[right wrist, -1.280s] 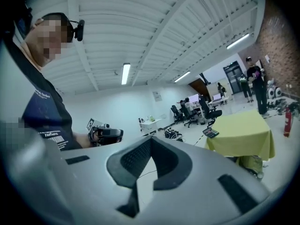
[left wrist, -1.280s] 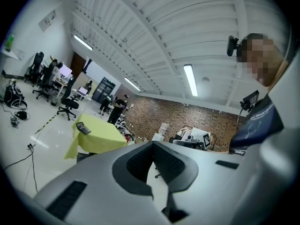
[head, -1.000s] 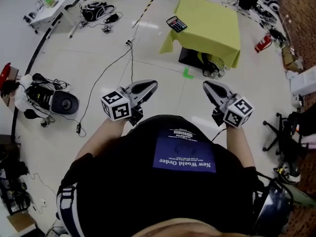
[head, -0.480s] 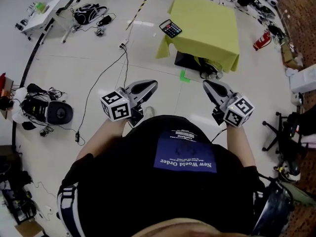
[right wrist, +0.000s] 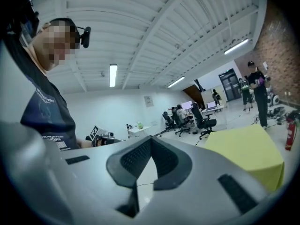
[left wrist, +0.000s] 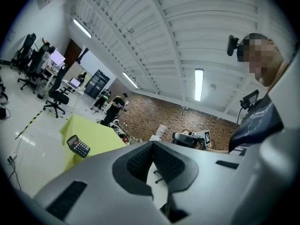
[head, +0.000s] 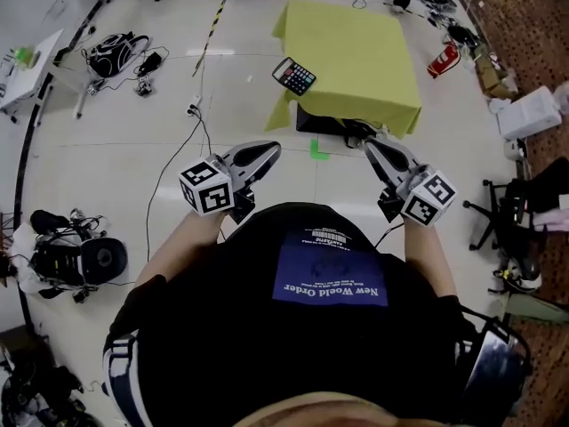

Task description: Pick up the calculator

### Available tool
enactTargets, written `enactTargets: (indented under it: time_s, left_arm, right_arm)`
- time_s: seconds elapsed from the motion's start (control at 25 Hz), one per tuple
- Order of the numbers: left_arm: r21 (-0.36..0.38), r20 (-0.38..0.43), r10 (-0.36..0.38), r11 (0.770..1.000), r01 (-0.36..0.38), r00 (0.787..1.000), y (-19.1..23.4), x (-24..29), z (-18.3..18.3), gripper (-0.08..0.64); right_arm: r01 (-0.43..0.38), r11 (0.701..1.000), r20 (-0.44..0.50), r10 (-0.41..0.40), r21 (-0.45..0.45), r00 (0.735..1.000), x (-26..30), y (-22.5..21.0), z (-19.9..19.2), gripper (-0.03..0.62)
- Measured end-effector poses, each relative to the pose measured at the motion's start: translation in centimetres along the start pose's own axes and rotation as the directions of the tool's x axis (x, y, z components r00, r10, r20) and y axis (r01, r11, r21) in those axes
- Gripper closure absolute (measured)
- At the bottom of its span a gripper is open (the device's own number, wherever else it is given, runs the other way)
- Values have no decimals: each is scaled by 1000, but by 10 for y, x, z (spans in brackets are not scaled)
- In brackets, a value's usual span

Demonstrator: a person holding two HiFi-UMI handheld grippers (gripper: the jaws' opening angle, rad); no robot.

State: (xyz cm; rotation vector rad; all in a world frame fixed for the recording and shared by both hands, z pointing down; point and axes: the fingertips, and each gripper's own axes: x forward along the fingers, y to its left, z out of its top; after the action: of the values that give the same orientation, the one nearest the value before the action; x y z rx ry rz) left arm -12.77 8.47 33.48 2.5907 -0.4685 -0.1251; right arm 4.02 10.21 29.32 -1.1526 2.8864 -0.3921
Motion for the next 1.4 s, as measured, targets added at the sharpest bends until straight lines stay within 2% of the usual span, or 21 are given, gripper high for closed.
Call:
enactTargets:
  time_s: [0.24,0.6,0.72,0.88,1.0,1.2,1.4]
  left_arm:
    - [-12,6,-24,1000,24,1000,59,-13,31,553]
    - [-53,26,29,998,-27,999,110,2,44,554]
    - [-47,17,60,997,-59,998,121,29,49,552]
    - [-15,27,116,993,-116,993,137,85,60,552]
    - [-61,55,175,983,-171,983,147,132,69,553]
    - [-114,64,218,971,-210,974,151,208,78,553]
    - [-97,-3,254,962,-253,967,157,241,70,553]
  right_arm:
    - [21,1000,-11,-21,21,1000,59,-10,5,607]
    - [-7,1000,-35,8,14,999,96,-60,15,607]
    - [-41,999,-38,42,14,998,98,-92,16,607]
    - [-100,995,-42,99,-22,994,94,-156,24,607]
    - [-159,987,-52,157,-24,986,91,-208,38,607]
    - [-240,969,-82,236,-49,968,79,-281,51,607]
    - [-268,963,-85,265,-27,960,87,-321,44,607]
